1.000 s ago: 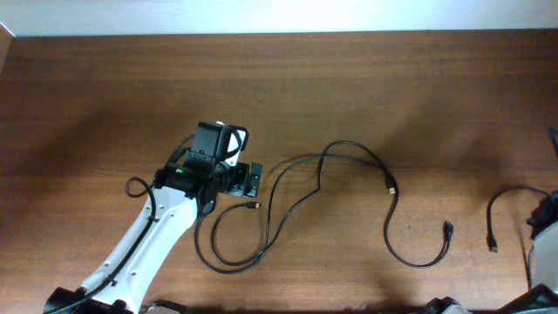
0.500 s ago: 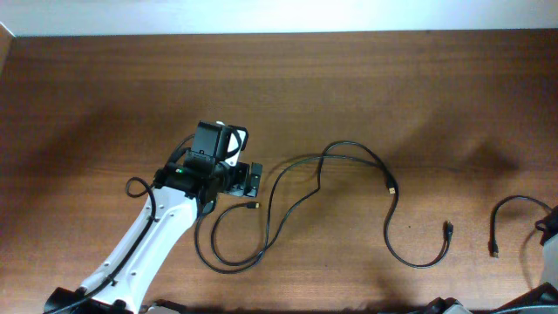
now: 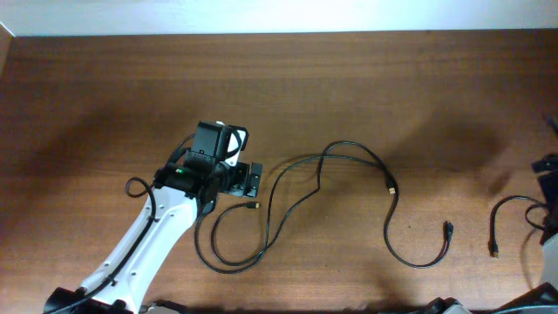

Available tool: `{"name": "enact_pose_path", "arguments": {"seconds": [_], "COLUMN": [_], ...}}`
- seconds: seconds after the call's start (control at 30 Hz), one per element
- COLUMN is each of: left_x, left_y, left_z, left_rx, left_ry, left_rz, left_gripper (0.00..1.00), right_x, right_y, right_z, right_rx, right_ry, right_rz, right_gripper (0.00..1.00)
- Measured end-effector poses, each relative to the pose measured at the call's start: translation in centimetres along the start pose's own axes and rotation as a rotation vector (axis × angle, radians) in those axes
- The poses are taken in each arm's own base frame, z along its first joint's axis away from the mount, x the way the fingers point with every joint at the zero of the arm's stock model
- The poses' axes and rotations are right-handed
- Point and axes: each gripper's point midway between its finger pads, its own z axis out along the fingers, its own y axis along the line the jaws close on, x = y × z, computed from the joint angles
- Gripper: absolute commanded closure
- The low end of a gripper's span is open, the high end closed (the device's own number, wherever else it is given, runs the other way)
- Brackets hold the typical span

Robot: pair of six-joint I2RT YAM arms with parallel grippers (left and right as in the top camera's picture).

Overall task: Untangle cables
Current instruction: 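Release the cable and move the right gripper back toward the center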

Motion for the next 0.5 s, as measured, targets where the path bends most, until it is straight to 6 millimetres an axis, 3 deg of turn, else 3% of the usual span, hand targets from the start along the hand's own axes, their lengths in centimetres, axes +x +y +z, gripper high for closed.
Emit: {"name": "enact_pose_path", "arguments": {"seconds": [0.13,0.17,0.33,0.5], "left_x": [0.0,0.0,0.0,0.0], "left_y": [0.0,0.0,0.0,0.0], "left_z": [0.0,0.0,0.0,0.0], "left_rx": [0.000,0.000,0.000,0.001], "left_ry": [0.000,0.000,0.000,0.000], "left_rz": [0.000,0.000,0.000,0.000], "left_gripper": [0.01,0.01,0.01,0.01], "right_x": [4.1,4.4,13.0,19.6], "right_y": [4.6,4.9,11.9,16.0], "right_z": [0.1,0.1,-1.2,-3.6], "right_rx": [-0.172,-0.183,-0.380,-0.500], "right_ry": [0.146,0.155,0.376,0.520], "right_rz": [-0.132,-0.160,-0.388,-0.536], "right_gripper": [0.01,0.01,0.01,0.00]}}
